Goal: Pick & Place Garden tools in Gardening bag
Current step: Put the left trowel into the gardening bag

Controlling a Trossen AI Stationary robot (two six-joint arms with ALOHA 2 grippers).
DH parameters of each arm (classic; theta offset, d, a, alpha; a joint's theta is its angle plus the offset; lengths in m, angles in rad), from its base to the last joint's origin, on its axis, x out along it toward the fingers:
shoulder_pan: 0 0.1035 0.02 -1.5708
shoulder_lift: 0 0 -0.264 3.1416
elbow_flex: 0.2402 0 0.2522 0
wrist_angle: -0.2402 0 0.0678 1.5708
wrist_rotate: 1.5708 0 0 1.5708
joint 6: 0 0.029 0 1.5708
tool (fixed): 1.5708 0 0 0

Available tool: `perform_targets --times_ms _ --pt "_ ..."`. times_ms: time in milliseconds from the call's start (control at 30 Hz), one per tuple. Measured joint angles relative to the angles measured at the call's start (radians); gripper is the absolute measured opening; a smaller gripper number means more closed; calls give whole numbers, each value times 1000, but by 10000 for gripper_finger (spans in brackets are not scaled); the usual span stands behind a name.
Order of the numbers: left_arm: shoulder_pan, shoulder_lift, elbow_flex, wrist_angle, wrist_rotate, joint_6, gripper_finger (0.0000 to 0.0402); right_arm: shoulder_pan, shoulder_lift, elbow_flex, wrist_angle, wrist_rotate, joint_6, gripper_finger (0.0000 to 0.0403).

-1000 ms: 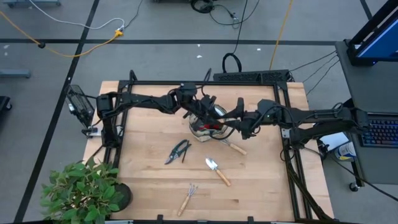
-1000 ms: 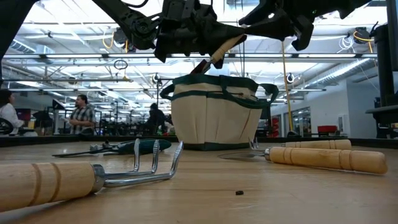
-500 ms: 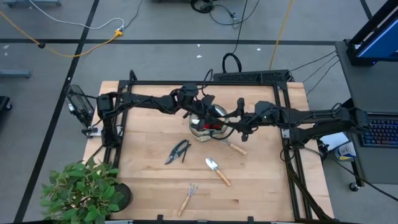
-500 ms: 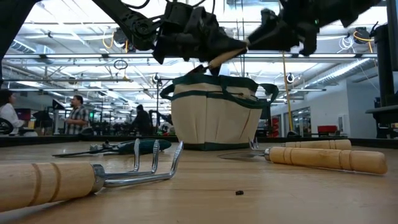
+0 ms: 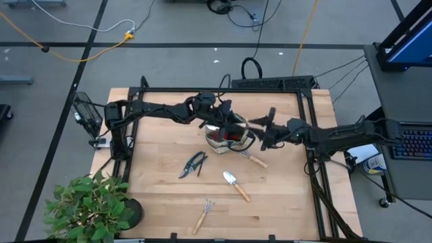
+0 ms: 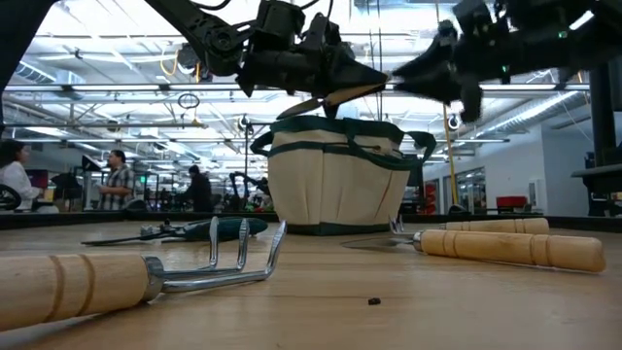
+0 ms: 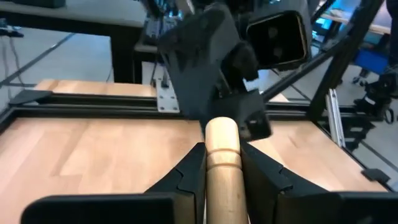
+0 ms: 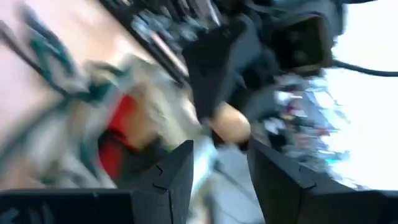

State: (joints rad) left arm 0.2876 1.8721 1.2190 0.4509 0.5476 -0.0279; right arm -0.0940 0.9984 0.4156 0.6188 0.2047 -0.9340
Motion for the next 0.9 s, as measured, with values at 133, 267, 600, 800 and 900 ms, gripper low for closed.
perform_targets --times_ms 133,267,600,800,900 --pt "-4 0 0 -2 2 -13 77 -1 -80 6 -4 -13 -25 141" --pt "-2 -1 0 187 55 -114 80 -1 -107 3 -126 -128 124 141" --pt "-32 -1 0 304 58 -177 81 -2 -86 6 -67 -210 191 141" --pt "-63 0 0 461 45 -177 78 -2 -31 6 11 -236 347 141" --pt "-81 0 0 514 45 -168 83 -2 11 6 95 -236 416 141"
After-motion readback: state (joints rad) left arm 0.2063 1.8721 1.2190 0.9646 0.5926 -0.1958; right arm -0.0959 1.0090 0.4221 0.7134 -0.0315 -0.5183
